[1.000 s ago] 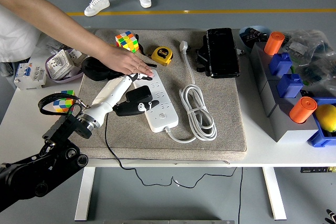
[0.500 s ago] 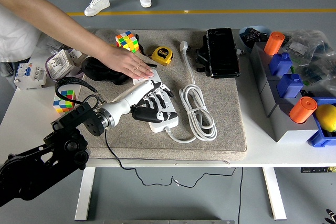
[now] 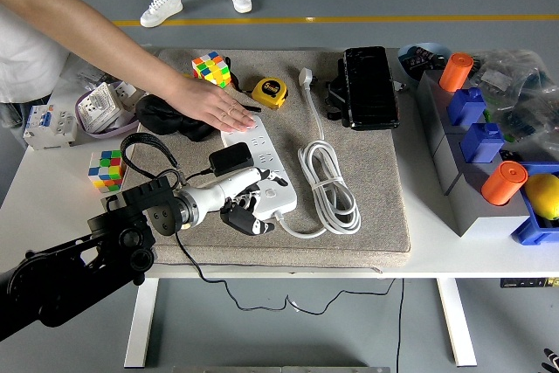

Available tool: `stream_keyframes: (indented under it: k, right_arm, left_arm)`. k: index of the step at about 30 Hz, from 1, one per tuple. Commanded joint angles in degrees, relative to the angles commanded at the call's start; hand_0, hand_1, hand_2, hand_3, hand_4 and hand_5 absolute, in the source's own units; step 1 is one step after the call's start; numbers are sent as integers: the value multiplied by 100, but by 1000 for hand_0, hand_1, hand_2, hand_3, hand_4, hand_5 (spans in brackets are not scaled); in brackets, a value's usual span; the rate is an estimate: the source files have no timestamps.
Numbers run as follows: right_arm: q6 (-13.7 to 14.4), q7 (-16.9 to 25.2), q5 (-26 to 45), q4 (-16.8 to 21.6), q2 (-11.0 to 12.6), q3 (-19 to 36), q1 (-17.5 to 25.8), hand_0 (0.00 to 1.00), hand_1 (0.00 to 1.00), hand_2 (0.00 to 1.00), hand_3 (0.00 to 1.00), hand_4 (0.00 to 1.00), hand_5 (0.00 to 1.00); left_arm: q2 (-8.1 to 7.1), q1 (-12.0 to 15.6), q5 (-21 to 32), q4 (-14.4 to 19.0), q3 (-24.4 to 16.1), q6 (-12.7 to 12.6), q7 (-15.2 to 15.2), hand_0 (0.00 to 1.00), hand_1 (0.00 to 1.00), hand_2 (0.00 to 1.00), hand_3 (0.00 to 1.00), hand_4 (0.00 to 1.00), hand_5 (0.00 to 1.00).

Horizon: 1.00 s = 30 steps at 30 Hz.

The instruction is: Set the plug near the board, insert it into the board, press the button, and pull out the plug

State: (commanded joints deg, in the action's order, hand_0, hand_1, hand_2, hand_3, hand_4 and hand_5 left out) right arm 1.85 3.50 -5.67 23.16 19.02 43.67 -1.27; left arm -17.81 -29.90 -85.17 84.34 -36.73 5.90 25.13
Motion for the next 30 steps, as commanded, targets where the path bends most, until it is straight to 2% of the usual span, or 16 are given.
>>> stream_keyframes:
  k: [6,17,30]
  right_arm:
    - [3,6,1,8,2,-9,1,609,666,665,543,823,492]
    - [3,8,5,4,-2,2,6,610,666,664,543,823,492]
    - [2,12,6,5,-6,10,20,610,666,665,542,822,493]
  left_arm:
    - [-34,8,-12,-59,7,45,45,55,97,164,856,799,2]
    - [-24,-1,-59,-257,38,89,112,56,97,164,836,797,2]
    - [-19,-6,-46,-346,89,199,261,56,97,164,808,795,2]
